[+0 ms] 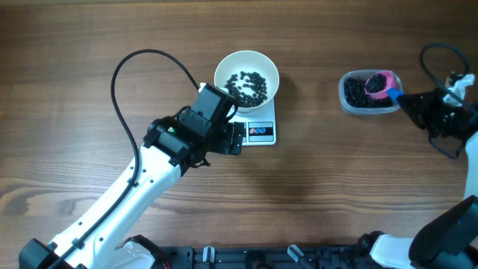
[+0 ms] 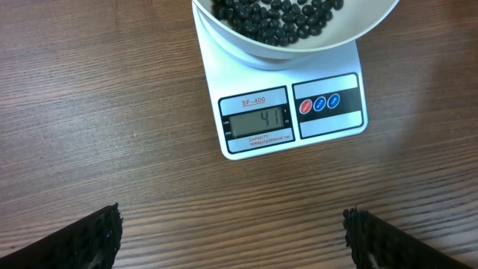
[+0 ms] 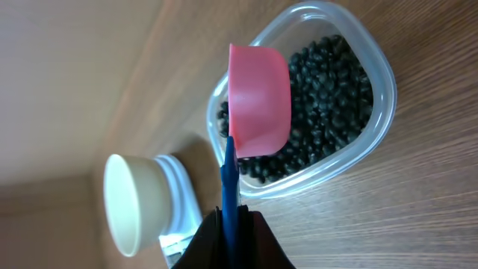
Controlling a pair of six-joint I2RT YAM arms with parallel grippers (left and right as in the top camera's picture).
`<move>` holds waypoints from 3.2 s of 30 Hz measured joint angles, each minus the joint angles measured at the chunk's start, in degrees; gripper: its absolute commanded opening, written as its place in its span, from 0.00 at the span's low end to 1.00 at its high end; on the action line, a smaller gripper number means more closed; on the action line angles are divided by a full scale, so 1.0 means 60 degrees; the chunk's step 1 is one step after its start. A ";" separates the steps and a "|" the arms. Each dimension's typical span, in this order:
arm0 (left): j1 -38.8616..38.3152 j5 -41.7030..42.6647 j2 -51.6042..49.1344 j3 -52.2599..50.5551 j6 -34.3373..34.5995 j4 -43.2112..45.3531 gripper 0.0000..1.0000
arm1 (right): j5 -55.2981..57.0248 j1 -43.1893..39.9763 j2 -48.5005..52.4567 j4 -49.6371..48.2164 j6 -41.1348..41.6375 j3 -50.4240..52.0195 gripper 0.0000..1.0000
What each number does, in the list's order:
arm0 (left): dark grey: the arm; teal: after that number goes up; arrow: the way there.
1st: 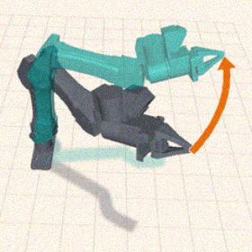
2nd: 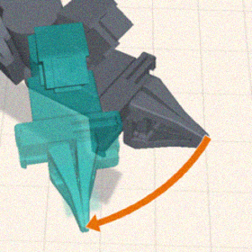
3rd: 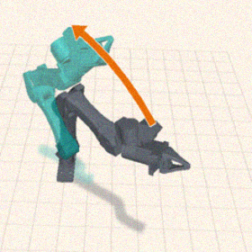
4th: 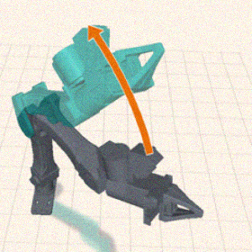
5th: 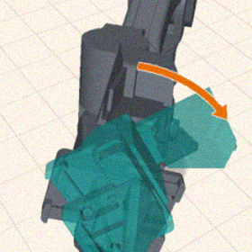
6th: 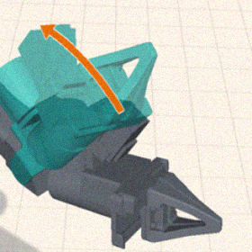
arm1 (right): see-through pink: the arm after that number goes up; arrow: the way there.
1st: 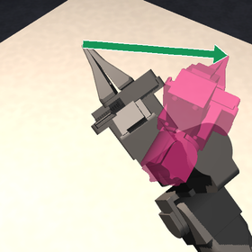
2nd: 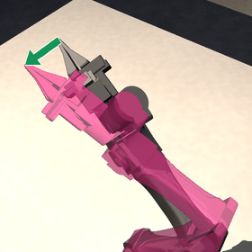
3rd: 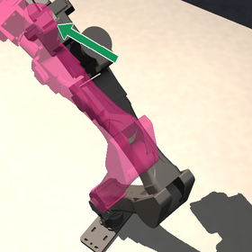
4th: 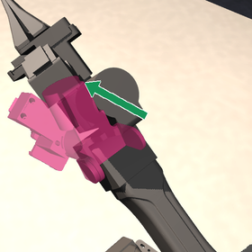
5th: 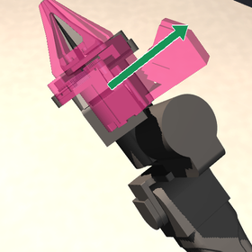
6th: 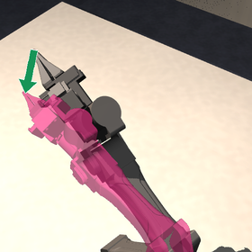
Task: Scoop item into bowl and weigh 150g on scale
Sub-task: 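Lift the filled scoop and carry it over the white bowl, then tip the scoop with the right gripper to pour beans into the bowl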
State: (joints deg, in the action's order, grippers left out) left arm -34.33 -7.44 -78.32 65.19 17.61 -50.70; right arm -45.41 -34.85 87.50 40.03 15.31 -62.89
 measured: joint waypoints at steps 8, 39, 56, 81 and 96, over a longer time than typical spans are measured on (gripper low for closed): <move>0.0000 0.0000 0.0000 0.0000 0.0000 0.0000 1.00 | -0.1275 -0.0433 0.0000 -0.0076 0.0484 0.0000 0.04; 0.0000 0.0004 0.0000 0.0000 0.0000 -0.0004 1.00 | -0.3483 0.3588 0.0000 -0.3337 0.2197 0.0000 0.04; 0.0000 0.0000 0.0000 0.0000 0.0000 0.0000 1.00 | 0.0783 0.7479 0.0000 -0.3504 -0.1038 0.0000 0.04; 0.0000 0.0000 0.0000 0.0000 0.0000 0.0000 1.00 | 0.4364 0.8910 -0.0590 -0.3628 -0.4011 -0.0313 0.04; 0.0000 0.0000 0.0000 0.0000 0.0000 0.0000 1.00 | 0.5158 0.9384 -0.0729 -0.3654 -0.5912 -0.0317 0.04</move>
State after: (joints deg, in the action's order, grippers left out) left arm -34.33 -7.44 -78.32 65.19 17.61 -50.70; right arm -14.46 21.45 83.13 18.11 -20.16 -64.79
